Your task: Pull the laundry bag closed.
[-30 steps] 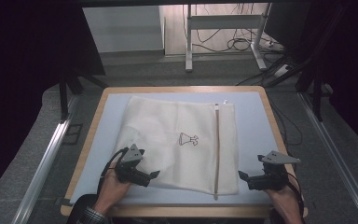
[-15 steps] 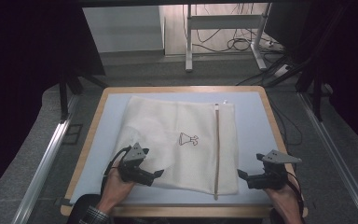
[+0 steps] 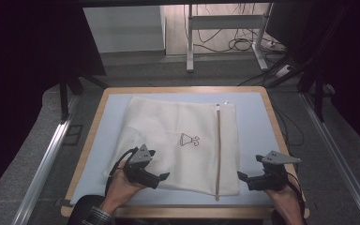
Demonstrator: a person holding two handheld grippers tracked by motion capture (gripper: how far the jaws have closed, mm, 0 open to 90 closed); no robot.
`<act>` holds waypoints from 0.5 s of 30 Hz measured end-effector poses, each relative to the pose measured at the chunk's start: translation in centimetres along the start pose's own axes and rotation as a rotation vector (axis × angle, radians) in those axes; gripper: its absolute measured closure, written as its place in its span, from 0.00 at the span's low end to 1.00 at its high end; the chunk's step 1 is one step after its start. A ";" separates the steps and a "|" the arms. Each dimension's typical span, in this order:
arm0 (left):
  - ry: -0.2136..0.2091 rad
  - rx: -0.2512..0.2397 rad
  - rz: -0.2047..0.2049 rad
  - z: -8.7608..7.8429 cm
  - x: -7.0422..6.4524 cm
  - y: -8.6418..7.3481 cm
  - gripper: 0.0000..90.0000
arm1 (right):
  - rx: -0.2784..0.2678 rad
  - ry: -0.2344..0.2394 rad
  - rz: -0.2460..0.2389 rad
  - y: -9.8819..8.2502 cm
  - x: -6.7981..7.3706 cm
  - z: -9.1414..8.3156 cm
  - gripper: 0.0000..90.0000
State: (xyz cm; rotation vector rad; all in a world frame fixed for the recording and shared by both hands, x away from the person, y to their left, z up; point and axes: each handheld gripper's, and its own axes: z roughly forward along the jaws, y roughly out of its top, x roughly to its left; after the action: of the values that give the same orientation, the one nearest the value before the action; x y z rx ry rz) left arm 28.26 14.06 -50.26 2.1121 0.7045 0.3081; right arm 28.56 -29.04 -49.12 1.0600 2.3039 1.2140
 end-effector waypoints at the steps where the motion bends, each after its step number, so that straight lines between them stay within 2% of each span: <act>1: -0.004 0.005 0.005 0.1 -0.1 0.1 0.06 | 0.016 0.006 -0.003 0.0 0.1 0.1 0.01; 6: -0.009 0.002 0.023 0.4 -0.4 0.3 0.09 | 0.029 0.005 -0.017 0.1 0.3 0.3 0.01; 12: -0.004 0.004 0.041 1.1 -0.6 0.5 0.12 | 0.019 0.022 -0.006 0.1 0.5 0.3 0.01; 15: 0.004 -0.003 0.063 1.8 -0.8 0.6 0.12 | 0.014 0.030 -0.006 0.1 0.7 0.5 0.01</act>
State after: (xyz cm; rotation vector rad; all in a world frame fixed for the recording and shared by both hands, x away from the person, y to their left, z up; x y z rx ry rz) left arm 28.62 12.08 -50.81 2.1343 0.6410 0.3478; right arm 28.43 -28.19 -49.30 1.0455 2.3397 1.2218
